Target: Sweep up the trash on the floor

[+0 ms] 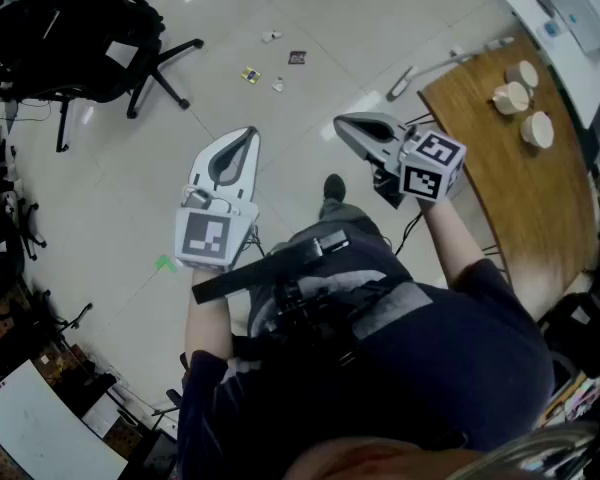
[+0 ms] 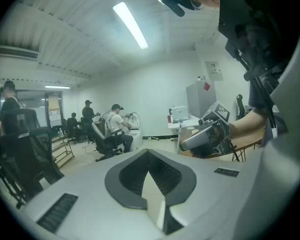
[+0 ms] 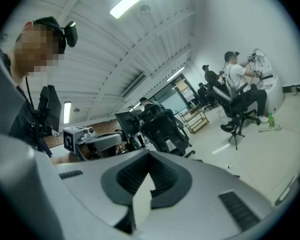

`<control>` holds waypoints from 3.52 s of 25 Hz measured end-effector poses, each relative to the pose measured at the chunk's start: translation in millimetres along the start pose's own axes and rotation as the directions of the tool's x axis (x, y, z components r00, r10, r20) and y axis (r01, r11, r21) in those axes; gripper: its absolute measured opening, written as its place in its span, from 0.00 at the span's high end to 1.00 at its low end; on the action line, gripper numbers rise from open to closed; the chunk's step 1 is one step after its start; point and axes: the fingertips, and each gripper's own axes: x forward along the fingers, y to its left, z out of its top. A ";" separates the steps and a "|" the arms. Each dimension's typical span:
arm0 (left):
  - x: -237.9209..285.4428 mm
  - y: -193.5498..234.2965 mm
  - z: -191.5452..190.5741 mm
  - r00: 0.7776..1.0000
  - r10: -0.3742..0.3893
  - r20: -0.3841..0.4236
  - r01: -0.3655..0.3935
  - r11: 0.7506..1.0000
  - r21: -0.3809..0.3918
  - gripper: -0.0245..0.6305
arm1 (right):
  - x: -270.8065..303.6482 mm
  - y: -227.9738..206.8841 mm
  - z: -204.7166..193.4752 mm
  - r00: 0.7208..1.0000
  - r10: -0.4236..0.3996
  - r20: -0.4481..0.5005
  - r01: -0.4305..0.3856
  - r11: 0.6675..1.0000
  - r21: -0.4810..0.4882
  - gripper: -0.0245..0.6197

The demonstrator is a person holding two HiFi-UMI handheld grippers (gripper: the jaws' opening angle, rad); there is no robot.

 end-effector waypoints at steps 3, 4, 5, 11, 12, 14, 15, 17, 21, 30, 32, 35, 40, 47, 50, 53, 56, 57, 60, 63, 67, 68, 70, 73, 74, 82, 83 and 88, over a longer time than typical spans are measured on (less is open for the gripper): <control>26.5 16.8 18.4 1.000 -0.004 0.006 0.004 0.999 0.049 0.96 | 2.1 -19.8 28.4 0.998 -0.027 0.054 0.028 1.000 -0.015 0.94; 33.7 22.6 23.8 1.000 -0.004 0.010 0.003 0.998 0.057 0.96 | 2.4 -25.7 37.0 0.996 -0.043 0.074 0.045 0.999 -0.020 0.93; 40.7 28.4 28.8 1.000 -0.004 0.015 0.003 0.998 0.059 0.96 | 2.2 -31.9 45.5 0.993 -0.065 0.095 0.067 0.997 -0.024 0.93; 94.2 51.7 36.9 0.998 -0.061 0.035 0.059 0.996 0.064 0.96 | -1.9 -77.9 79.0 0.972 -0.181 0.150 0.187 0.982 -0.023 0.93; 104.1 55.7 36.4 0.996 -0.082 0.040 0.079 0.995 0.064 0.96 | -0.1 -85.4 81.7 0.968 -0.201 0.148 0.207 0.978 -0.024 0.93; 121.9 66.7 34.9 0.991 -0.122 0.045 0.119 0.991 0.063 0.96 | 7.8 -99.7 84.8 0.959 -0.242 0.144 0.247 0.969 -0.014 0.93; 130.8 74.1 34.4 0.989 -0.141 0.042 0.138 0.988 0.066 0.96 | 13.1 -107.2 86.9 0.954 -0.261 0.145 0.264 0.964 -0.002 0.93; 154.1 90.2 37.2 0.981 -0.189 0.038 0.186 0.980 0.074 0.96 | 21.6 -122.9 97.2 0.940 -0.302 0.156 0.303 0.953 0.015 0.93; 208.3 119.6 48.3 0.939 -0.338 0.061 0.333 0.939 0.085 0.96 | 34.0 -152.2 127.4 0.876 -0.438 0.202 0.437 0.898 0.050 0.93; 304.6 154.2 72.0 0.794 -0.603 0.069 0.588 0.793 0.159 0.96 | -1.3 -206.1 183.8 0.536 -0.779 0.326 0.773 0.608 0.181 0.93; 320.2 146.2 79.0 0.756 -0.651 0.071 0.633 0.754 0.176 0.96 | -25.0 -212.5 182.7 0.436 -0.841 0.320 0.828 0.514 0.224 0.92; 339.3 133.0 93.3 0.722 -0.689 0.062 0.669 0.718 0.195 0.96 | -54.2 -217.4 188.9 0.324 -0.891 0.317 0.873 0.411 0.262 0.92; 359.1 104.0 111.4 0.649 -0.758 0.058 0.730 0.643 0.231 0.96 | -98.3 -223.3 195.7 0.190 -0.928 0.319 0.907 0.290 0.305 0.87; 406.6 80.4 117.7 0.604 -0.797 -0.010 0.771 0.580 0.264 0.96 | -163.8 -265.6 193.9 0.005 -0.962 0.274 0.954 0.087 0.288 0.69; 436.9 61.5 120.2 0.599 -0.800 -0.036 0.778 0.570 0.263 0.96 | -210.1 -295.7 185.2 -0.096 -0.965 0.246 0.961 -0.025 0.277 0.64; 461.4 36.8 121.6 0.581 -0.811 -0.072 0.794 0.545 0.270 0.96 | -247.7 -326.0 178.5 -0.163 -0.964 0.209 0.954 -0.101 0.281 0.61; 485.5 9.9 121.4 0.558 -0.822 -0.113 0.813 0.513 0.277 0.96 | -284.9 -359.8 166.0 -0.214 -0.965 0.154 0.951 -0.169 0.260 0.59; 494.0 2.6 119.8 0.554 -0.823 -0.129 0.818 0.508 0.271 0.96 | -295.6 -372.5 160.1 -0.224 -0.966 0.130 0.950 -0.187 0.250 0.59; 515.7 -13.0 113.2 0.551 -0.817 -0.170 0.826 0.506 0.247 0.96 | -320.9 -408.4 140.6 -0.252 -0.966 0.061 0.947 -0.234 0.219 0.59; 536.1 -21.0 112.0 0.573 -0.798 -0.187 0.815 0.529 0.237 0.96 | -341.5 -434.6 126.7 -0.279 -0.960 0.021 0.941 -0.269 0.205 0.58; 560.2 -18.0 109.5 0.607 -0.767 -0.206 0.793 0.569 0.218 0.96 | -347.7 -461.5 114.4 -0.257 -0.966 -0.002 0.947 -0.253 0.197 0.59; 564.2 -14.2 108.3 0.615 -0.760 -0.212 0.788 0.578 0.213 0.96 | -345.5 -465.3 113.4 -0.251 -0.968 -0.006 0.952 -0.248 0.181 0.65; 568.6 -4.8 107.4 0.632 -0.745 -0.215 0.775 0.598 0.205 0.96 | -338.0 -468.5 116.1 -0.228 -0.974 -0.003 0.963 -0.226 0.149 0.74; 575.0 8.4 107.9 0.665 -0.719 -0.202 0.747 0.636 0.197 0.96 | -321.8 -471.8 131.2 -0.146 -0.989 0.024 0.983 -0.142 0.118 0.78; 577.8 11.8 107.3 0.679 -0.708 -0.196 0.735 0.651 0.191 0.96 | -315.4 -475.8 135.6 -0.111 -0.993 0.032 0.989 -0.108 0.103 0.78; 589.2 44.4 103.0 0.763 -0.618 -0.190 0.645 0.749 0.153 0.96 | -255.4 -524.4 176.6 0.131 -0.988 0.080 0.991 0.129 -0.035 0.79; 589.6 50.1 101.3 0.777 -0.599 -0.194 0.627 0.765 0.146 0.96 | -247.8 -531.4 181.8 0.162 -0.984 0.078 0.986 0.158 -0.054 0.79; 586.7 80.2 90.0 0.825 -0.522 -0.218 0.550 0.830 0.094 0.96 | -213.3 -561.3 213.2 0.320 -0.945 0.063 0.940 0.308 -0.149 0.80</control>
